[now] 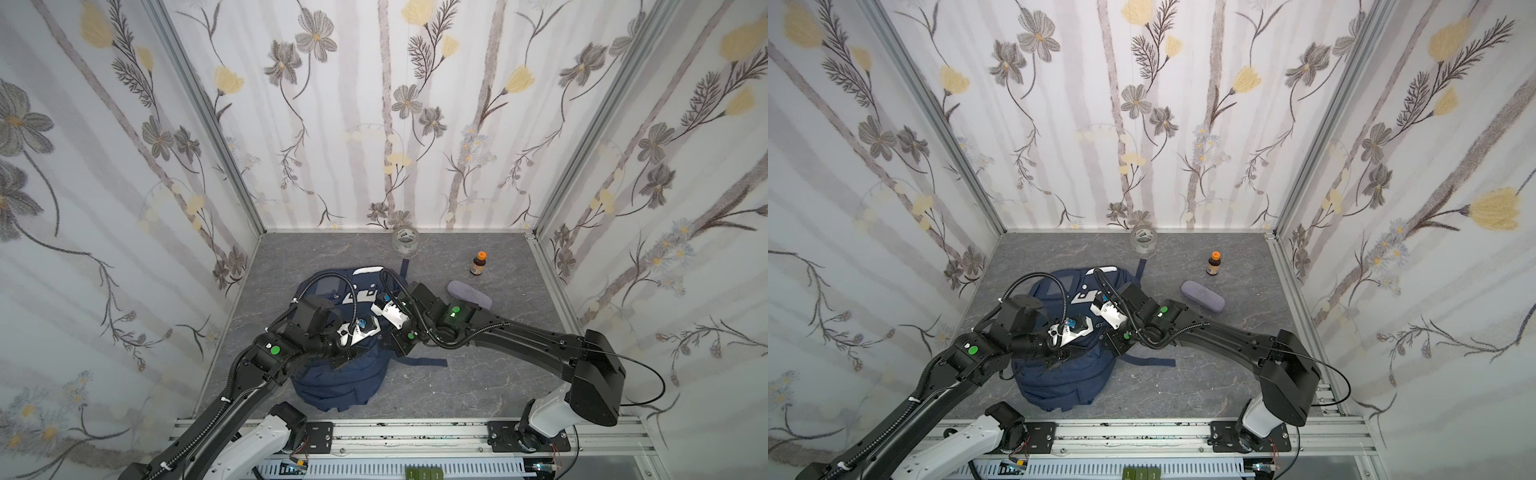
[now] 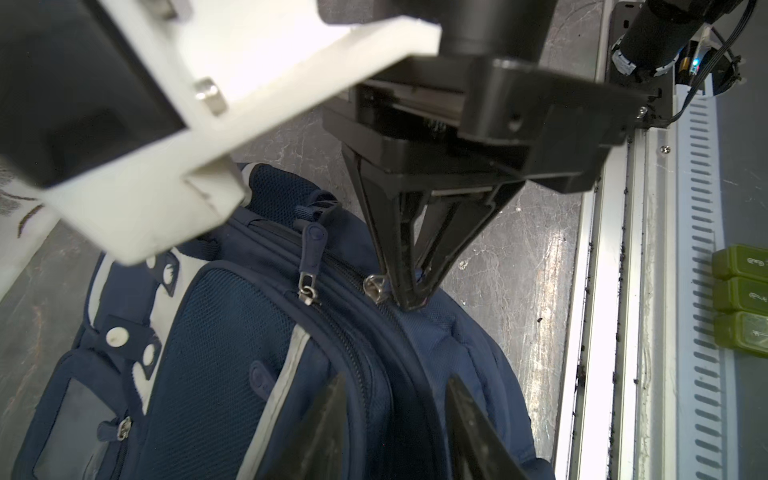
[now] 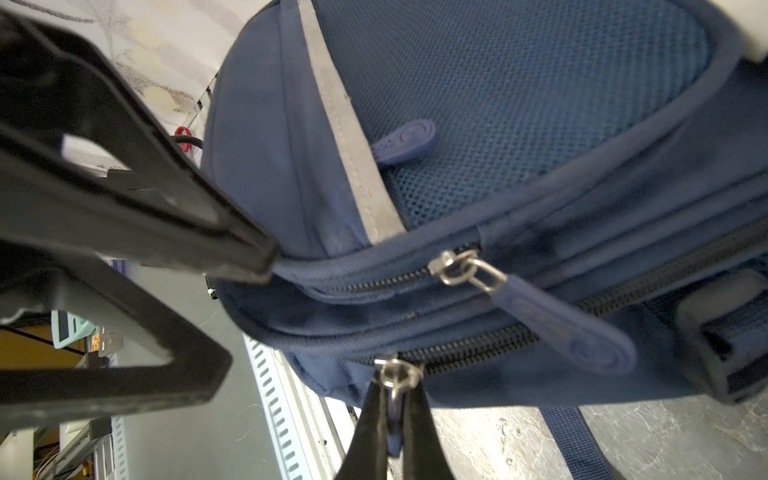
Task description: Pack the student bag
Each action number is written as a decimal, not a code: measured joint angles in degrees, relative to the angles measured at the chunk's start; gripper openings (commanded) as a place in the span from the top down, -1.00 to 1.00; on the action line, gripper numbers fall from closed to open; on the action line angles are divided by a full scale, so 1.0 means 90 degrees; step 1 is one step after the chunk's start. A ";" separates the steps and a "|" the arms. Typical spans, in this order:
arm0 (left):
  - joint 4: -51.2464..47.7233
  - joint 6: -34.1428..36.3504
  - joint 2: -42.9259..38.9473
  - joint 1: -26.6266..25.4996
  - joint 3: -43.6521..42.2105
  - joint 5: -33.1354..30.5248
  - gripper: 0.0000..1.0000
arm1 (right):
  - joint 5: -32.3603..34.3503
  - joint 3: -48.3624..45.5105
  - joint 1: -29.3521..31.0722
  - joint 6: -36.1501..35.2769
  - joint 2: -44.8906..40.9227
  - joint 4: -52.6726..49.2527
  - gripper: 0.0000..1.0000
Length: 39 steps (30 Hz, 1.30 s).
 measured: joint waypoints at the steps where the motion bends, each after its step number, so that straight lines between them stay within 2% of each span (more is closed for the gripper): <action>1: 0.0041 0.0000 0.0022 -0.0046 -0.0002 0.0002 0.44 | -0.0012 -0.0002 0.0002 0.0027 0.0000 0.0019 1.00; 12: 0.0153 -0.0024 0.0121 -0.0236 -0.0287 -0.0165 0.28 | -0.0029 -0.0015 0.0000 0.0109 0.0000 0.0121 1.00; 15: 0.0206 -0.0024 0.0100 -0.0245 -0.0367 -0.0313 0.55 | -0.0039 -0.0019 -0.0005 0.0112 0.0000 0.0124 1.00; 23: 0.0306 0.0019 0.0131 -0.0245 -0.0415 -0.0702 1.00 | -0.0165 -0.0180 -0.0126 0.0109 -0.0032 0.0216 1.00; 33: 0.0597 0.0119 0.0000 -0.0253 -0.0427 -0.0882 1.00 | -0.0520 -0.0408 -0.0619 -0.0027 -0.0119 0.0464 1.00; 39: 0.0631 0.0117 -0.0058 -0.0253 -0.0415 -0.0923 1.00 | -0.0573 -0.0226 -0.1056 -0.0262 0.0250 0.0413 1.00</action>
